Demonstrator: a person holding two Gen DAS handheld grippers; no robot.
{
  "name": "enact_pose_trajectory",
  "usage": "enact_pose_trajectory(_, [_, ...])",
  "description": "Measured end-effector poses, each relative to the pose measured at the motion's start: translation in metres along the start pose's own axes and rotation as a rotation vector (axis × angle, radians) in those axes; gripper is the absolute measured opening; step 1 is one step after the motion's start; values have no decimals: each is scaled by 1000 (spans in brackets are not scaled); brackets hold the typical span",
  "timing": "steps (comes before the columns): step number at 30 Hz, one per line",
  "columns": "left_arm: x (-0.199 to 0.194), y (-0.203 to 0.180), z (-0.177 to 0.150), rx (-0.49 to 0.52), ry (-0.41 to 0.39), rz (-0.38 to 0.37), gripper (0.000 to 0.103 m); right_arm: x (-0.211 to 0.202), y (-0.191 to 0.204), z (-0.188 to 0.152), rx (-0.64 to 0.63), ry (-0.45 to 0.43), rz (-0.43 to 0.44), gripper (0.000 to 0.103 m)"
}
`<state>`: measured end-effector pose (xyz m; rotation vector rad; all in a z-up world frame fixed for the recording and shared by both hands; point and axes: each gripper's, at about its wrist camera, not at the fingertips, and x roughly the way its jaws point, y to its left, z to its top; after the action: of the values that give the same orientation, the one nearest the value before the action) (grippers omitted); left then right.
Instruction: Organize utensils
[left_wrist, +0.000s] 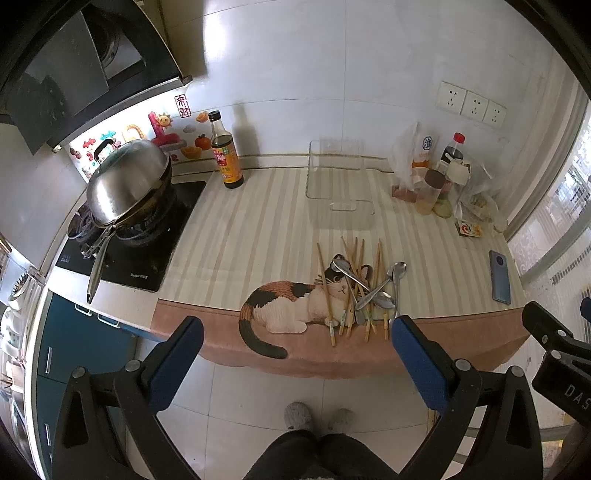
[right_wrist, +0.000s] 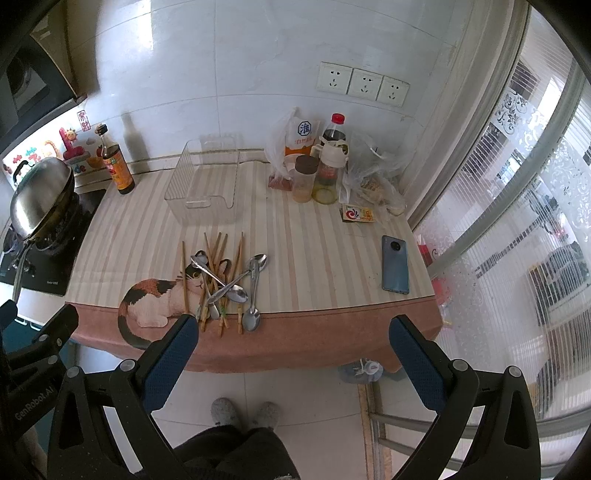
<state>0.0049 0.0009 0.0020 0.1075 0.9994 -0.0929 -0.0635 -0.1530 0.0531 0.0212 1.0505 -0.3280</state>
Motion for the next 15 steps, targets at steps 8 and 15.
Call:
enact_pose_trajectory(8, [24,4,16,-39,-70,82,103,22,-15,7,83,-45,97,103])
enact_pose_trajectory(15, [78,15,22,-72,-15,182,103,86,-25,9,143,18,152,89])
